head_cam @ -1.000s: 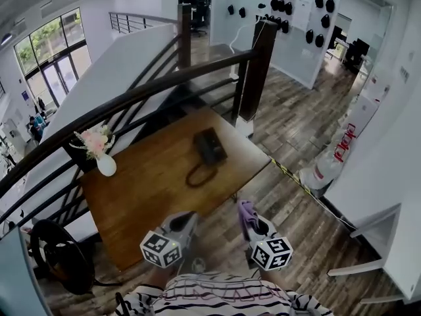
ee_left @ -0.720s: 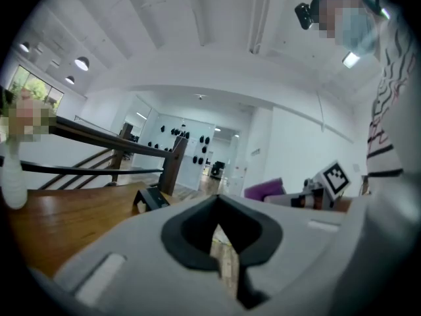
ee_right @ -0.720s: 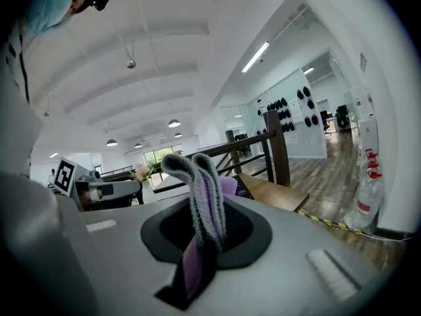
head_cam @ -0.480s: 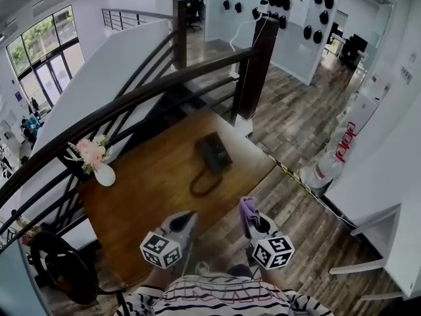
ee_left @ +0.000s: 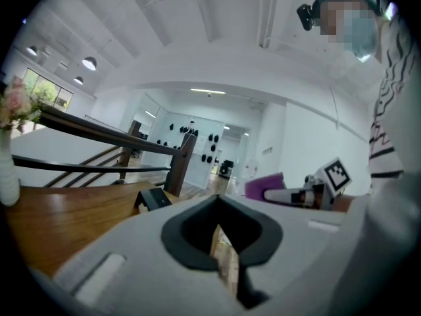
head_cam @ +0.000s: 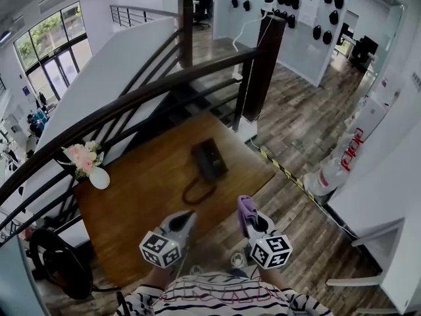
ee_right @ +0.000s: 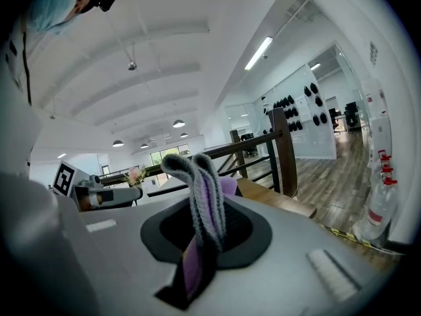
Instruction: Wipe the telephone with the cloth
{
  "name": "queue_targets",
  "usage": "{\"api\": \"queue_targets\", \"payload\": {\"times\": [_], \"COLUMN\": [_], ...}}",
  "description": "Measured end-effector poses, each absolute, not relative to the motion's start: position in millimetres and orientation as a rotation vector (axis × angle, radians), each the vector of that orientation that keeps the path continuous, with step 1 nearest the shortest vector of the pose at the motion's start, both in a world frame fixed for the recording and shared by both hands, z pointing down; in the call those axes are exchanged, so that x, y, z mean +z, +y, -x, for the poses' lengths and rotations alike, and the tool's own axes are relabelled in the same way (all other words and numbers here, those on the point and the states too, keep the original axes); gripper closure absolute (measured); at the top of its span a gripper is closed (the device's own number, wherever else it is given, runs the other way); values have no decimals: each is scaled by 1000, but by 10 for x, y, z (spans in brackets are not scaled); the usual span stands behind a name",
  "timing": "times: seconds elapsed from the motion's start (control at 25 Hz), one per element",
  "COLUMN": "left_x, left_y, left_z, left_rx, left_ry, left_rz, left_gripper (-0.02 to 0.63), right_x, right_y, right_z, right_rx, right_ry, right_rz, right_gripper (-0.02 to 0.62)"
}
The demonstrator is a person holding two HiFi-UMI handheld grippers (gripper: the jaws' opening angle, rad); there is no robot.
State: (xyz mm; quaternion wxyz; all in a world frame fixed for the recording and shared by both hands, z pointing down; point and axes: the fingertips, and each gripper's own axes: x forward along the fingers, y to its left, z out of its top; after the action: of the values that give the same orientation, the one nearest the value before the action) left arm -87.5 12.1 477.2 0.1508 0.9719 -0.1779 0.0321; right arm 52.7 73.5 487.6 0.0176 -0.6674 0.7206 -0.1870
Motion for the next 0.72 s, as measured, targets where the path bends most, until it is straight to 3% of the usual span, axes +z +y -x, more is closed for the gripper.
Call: {"api": "queue_targets", "payload": {"times": [0.44, 0.72], "left_x": [4752, 4850], "left_y": [-131, -149], "left_z": [-214, -533], "left_rx": [68, 60], "left_ry": [-685, -841], "left_rz": [-2761, -2703], "left_gripper": [607, 607], "right_x": [4923, 4976], "right_y": [296, 104], "right_z": [-1543, -1911], "right_rx": [-604, -612], "right_ry": [2417, 2541], "right_rz": [1906, 1778], "right_gripper": [546, 546]}}
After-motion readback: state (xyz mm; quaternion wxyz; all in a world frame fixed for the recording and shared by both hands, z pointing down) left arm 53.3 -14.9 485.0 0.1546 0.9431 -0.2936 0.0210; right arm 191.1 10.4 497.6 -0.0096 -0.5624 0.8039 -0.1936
